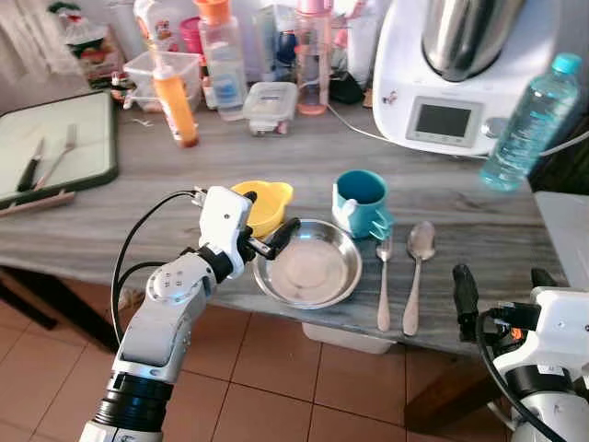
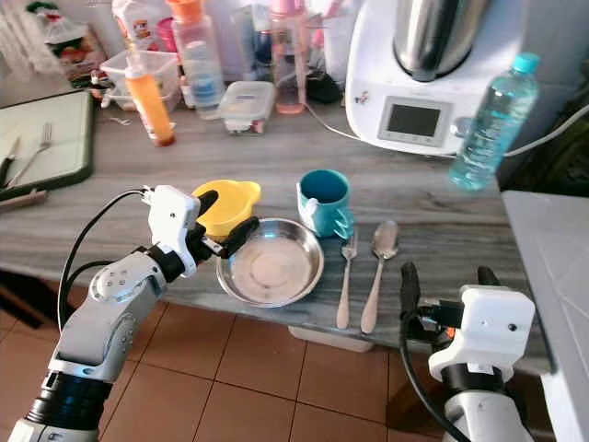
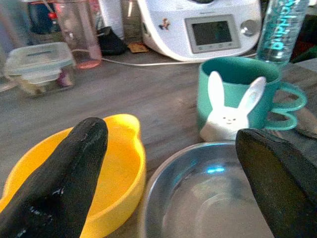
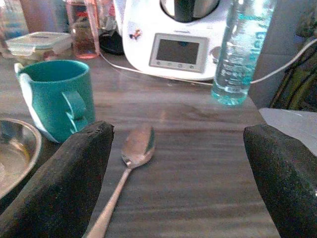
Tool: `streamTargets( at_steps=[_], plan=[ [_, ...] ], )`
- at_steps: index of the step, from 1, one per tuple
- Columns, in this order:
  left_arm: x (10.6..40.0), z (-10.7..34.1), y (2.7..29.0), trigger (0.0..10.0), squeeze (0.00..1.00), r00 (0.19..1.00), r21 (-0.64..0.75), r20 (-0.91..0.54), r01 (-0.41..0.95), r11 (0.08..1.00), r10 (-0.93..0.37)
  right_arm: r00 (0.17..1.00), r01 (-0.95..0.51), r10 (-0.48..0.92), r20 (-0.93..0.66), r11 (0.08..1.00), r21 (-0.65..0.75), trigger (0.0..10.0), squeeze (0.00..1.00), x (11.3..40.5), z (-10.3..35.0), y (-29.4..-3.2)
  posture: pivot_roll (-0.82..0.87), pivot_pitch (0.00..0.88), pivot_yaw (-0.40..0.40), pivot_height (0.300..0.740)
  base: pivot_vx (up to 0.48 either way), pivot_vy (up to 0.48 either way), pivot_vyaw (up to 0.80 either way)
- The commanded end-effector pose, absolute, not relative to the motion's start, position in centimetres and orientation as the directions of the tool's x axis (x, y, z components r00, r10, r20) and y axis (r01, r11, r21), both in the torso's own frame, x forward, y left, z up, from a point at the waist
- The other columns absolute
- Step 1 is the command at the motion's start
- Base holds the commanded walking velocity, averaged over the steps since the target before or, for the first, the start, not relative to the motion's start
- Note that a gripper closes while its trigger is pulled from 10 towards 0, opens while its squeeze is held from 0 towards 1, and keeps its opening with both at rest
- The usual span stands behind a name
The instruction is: Setting the table
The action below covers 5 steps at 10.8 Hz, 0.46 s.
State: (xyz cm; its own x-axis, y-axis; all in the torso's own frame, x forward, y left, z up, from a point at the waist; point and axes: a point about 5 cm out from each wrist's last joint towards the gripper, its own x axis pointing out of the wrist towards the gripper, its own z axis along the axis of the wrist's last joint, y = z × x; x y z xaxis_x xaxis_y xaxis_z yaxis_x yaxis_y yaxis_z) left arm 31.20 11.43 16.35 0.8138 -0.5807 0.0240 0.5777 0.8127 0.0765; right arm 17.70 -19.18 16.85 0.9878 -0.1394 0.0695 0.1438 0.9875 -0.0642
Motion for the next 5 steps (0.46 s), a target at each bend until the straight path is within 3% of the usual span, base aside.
streamTargets(
  at_steps=[1,2,5],
  plan=[
    [31.28,16.31,11.81,10.0,0.00,0.822,0.098,0.017,0.565,0.819,-0.569,0.987,0.143,-0.137,0.089,0.988,-0.063,10.0,0.00,17.53,17.22,-19.00,-0.07,0.086,0.058,0.740,0.000,0.000,0.00],
    [31.33,16.24,11.90,10.0,0.00,0.825,0.095,0.008,0.562,0.821,-0.566,0.986,0.143,-0.137,0.094,0.988,-0.063,10.0,0.00,17.52,17.26,-18.94,-0.06,0.087,0.057,0.740,0.000,0.000,0.00],
    [31.40,16.41,11.96,10.0,0.00,0.823,0.103,0.012,0.564,0.819,-0.568,0.986,0.139,-0.133,0.097,0.988,-0.060,10.0,0.00,17.69,17.14,-18.85,-0.06,0.086,0.058,0.740,-0.267,0.000,0.00]
  ],
)
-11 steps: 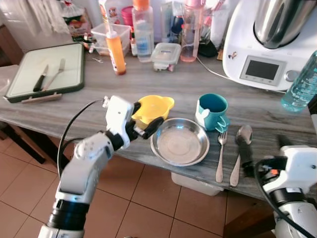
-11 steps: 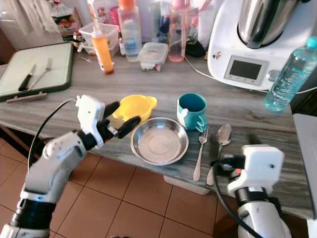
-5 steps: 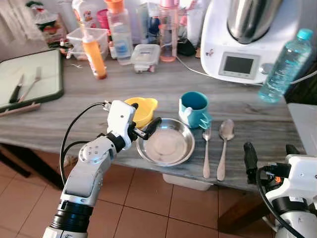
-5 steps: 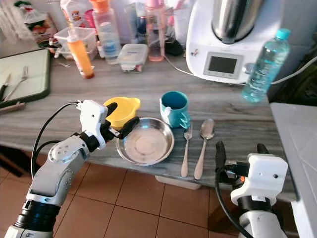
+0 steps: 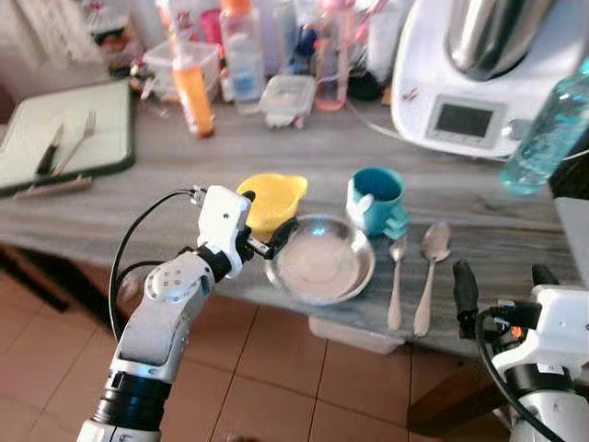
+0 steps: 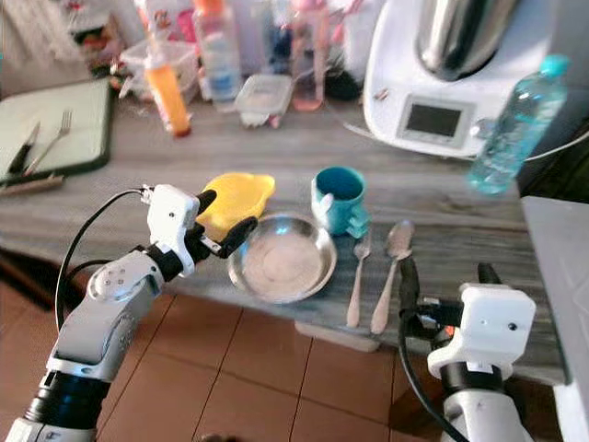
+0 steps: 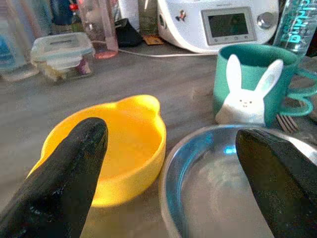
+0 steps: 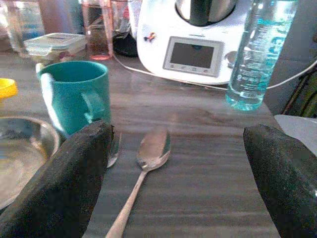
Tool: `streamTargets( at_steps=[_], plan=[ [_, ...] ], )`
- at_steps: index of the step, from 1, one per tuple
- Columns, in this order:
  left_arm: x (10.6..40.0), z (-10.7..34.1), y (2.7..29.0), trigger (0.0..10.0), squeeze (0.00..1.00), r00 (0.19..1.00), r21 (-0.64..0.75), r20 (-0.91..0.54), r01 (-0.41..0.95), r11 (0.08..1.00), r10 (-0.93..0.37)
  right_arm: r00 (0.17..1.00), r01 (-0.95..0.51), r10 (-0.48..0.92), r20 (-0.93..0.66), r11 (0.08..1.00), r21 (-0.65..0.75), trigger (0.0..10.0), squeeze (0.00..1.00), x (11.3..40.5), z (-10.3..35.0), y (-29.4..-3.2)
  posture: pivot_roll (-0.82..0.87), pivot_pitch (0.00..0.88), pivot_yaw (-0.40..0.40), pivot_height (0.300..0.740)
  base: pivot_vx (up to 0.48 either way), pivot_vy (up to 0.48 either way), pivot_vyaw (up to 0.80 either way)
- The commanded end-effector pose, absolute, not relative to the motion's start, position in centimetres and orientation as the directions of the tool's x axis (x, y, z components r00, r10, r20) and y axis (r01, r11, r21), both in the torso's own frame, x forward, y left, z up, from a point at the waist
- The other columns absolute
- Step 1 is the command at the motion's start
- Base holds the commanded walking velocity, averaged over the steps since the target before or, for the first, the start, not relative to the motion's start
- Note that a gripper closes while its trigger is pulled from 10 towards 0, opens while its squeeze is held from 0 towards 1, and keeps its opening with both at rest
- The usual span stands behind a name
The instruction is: Setting the table
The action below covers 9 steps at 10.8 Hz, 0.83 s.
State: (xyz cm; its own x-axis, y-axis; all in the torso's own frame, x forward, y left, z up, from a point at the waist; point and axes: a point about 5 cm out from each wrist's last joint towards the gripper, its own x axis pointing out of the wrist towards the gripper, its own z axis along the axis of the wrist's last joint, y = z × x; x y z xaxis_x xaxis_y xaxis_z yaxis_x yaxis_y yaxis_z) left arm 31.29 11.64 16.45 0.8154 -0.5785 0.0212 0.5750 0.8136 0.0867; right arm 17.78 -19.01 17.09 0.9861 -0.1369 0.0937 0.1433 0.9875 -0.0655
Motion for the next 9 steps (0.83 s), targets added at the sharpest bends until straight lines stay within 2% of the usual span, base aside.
streamTargets(
  at_steps=[1,9],
  plan=[
    [31.35,16.37,11.98,10.0,0.00,0.820,0.098,0.008,0.569,0.817,-0.572,0.987,0.136,-0.130,0.098,0.989,-0.060,10.0,0.00,17.70,17.12,-18.77,-0.06,0.086,0.058,0.740,-0.289,0.000,0.00],
    [31.16,16.36,11.42,10.0,0.00,0.804,0.102,0.003,0.591,0.800,-0.594,0.986,0.144,-0.139,0.095,0.988,-0.049,10.0,0.00,17.75,16.97,-18.93,-0.06,0.088,0.057,0.740,-0.298,0.000,0.00]
  ],
)
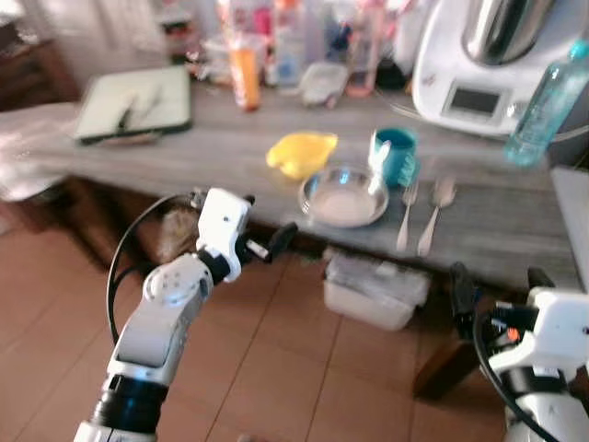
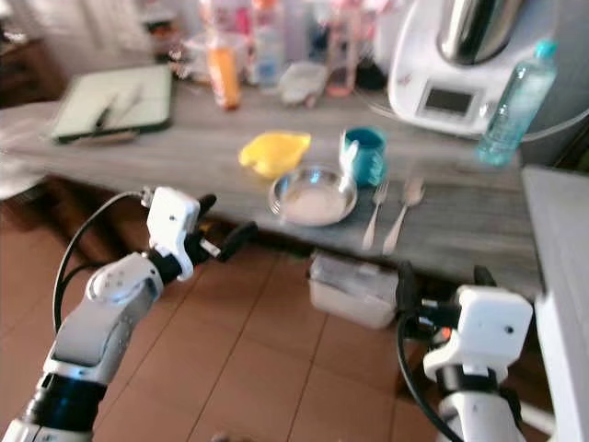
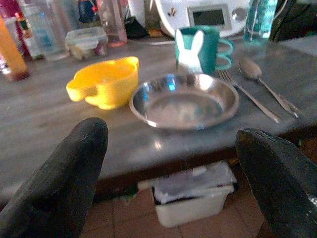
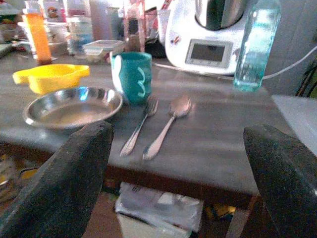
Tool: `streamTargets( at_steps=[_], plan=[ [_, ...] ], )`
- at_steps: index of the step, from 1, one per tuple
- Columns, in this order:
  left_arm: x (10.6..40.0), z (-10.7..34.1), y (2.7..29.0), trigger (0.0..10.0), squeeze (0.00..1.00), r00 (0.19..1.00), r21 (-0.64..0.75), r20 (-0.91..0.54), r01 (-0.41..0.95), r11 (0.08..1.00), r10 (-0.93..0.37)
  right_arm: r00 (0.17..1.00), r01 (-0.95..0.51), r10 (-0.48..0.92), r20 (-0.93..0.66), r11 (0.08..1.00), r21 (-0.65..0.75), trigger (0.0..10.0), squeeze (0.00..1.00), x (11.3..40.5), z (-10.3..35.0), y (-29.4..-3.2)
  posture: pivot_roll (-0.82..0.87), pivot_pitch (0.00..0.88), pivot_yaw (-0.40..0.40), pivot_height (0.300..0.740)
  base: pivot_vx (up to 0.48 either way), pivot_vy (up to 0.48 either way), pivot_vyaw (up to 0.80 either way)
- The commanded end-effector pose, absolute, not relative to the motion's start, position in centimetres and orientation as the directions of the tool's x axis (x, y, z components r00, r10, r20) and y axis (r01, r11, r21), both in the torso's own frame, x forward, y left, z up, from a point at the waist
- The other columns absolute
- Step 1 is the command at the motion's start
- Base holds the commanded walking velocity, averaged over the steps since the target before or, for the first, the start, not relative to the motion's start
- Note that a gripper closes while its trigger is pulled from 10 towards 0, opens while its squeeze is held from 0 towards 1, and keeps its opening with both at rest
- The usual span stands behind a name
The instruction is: Setting the table
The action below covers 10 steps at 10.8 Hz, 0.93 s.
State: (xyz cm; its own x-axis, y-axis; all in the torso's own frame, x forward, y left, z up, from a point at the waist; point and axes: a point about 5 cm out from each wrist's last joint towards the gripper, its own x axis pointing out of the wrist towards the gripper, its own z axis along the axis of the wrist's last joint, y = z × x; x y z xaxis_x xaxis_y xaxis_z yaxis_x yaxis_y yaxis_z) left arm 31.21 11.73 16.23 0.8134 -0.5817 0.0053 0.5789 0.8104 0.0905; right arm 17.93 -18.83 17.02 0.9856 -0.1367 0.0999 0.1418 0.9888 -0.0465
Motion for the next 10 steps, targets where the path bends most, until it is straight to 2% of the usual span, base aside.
streamTargets(
  at_steps=[1,10],
  plan=[
    [31.16,16.36,11.42,10.0,0.00,0.804,0.102,0.003,0.591,0.800,-0.594,0.986,0.144,-0.139,0.095,0.988,-0.049,10.0,0.00,17.75,16.97,-18.93,-0.06,0.088,0.057,0.740,-0.304,0.000,0.00],
    [31.16,16.36,11.42,10.0,0.00,0.804,0.102,0.003,0.591,0.800,-0.594,0.986,0.144,-0.139,0.095,0.988,-0.049,10.0,0.00,17.75,16.97,-18.93,-0.06,0.088,0.057,0.740,-0.304,0.000,0.00]
  ],
)
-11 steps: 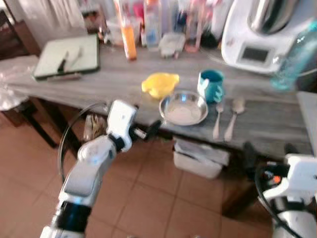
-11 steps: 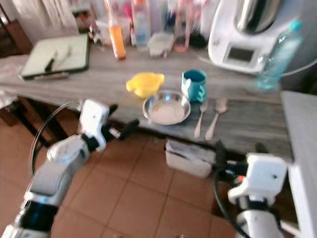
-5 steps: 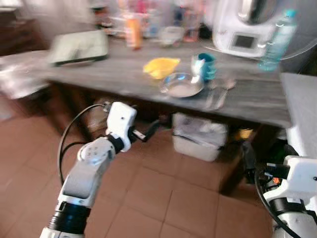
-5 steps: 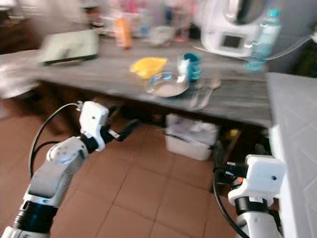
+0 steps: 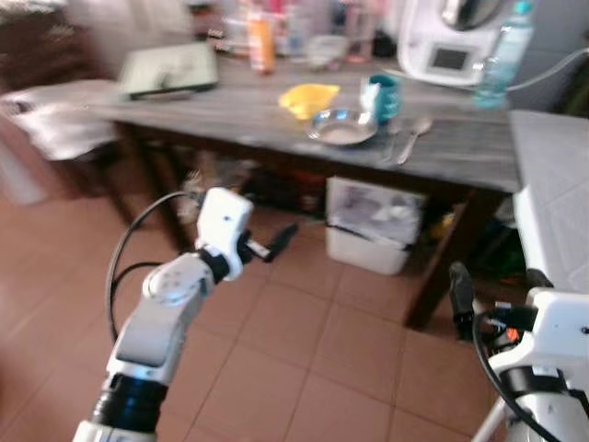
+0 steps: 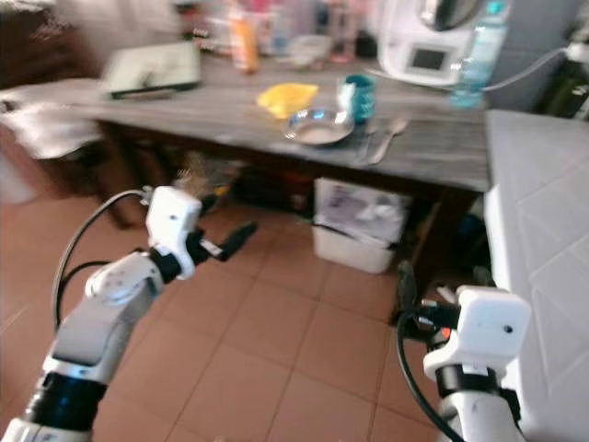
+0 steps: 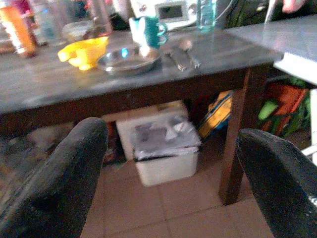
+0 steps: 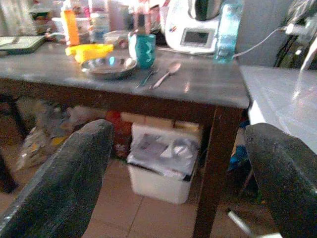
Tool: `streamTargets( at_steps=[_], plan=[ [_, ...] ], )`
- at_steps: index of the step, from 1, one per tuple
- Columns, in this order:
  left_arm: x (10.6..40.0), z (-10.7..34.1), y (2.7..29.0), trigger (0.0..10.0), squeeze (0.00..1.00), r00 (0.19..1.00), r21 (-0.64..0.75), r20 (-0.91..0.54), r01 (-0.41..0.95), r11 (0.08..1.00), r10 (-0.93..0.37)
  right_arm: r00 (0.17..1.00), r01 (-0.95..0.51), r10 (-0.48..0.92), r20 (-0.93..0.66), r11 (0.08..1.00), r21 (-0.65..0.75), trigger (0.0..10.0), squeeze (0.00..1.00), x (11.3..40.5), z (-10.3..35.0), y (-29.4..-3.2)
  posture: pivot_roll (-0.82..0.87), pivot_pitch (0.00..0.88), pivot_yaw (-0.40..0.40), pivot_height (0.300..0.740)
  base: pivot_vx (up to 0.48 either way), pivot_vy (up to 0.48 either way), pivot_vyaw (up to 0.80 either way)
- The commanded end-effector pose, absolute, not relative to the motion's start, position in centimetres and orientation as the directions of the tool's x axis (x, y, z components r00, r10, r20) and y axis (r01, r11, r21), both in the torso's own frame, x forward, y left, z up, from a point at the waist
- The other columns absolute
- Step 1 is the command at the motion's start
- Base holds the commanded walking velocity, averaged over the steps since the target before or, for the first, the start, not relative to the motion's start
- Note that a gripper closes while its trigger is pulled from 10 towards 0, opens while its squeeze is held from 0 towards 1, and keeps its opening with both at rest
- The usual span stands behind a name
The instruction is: Setting the table
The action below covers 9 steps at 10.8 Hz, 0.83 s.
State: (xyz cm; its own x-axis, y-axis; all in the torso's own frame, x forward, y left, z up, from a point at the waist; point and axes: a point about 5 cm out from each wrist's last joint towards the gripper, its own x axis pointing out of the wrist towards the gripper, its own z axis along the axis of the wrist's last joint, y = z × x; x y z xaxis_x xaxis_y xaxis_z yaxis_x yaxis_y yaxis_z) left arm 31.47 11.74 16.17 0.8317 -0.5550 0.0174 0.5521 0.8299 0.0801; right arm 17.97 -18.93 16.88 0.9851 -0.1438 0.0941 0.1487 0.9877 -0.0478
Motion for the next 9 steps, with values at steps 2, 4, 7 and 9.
streamTargets(
  at_steps=[2,4,7,9],
  plan=[
    [32.71,14.32,12.12,10.0,0.00,0.921,0.021,-0.005,0.391,0.920,-0.391,0.981,0.178,-0.170,0.096,0.981,-0.073,10.0,0.00,18.79,16.58,-19.44,-0.07,0.080,0.067,0.740,0.000,0.000,0.00],
    [32.38,14.65,11.68,10.0,0.00,0.881,0.014,0.014,0.472,0.882,-0.472,0.981,0.179,-0.172,0.094,0.981,-0.070,10.0,0.00,18.81,16.45,-19.38,-0.07,0.080,0.071,0.740,0.000,0.000,0.00],
    [32.57,14.61,11.21,10.0,0.00,0.878,0.014,0.032,0.478,0.878,-0.478,0.980,0.182,-0.176,0.091,0.981,-0.068,10.0,0.00,18.74,16.25,-19.32,-0.07,0.085,0.077,0.740,0.229,0.000,0.00],
    [32.45,14.28,11.34,10.0,0.00,0.881,0.031,0.025,0.471,0.882,-0.472,0.981,0.179,-0.173,0.089,0.981,-0.069,10.0,0.00,18.84,16.17,-19.30,-0.07,0.086,0.076,0.740,0.000,0.000,0.00]
  ],
)
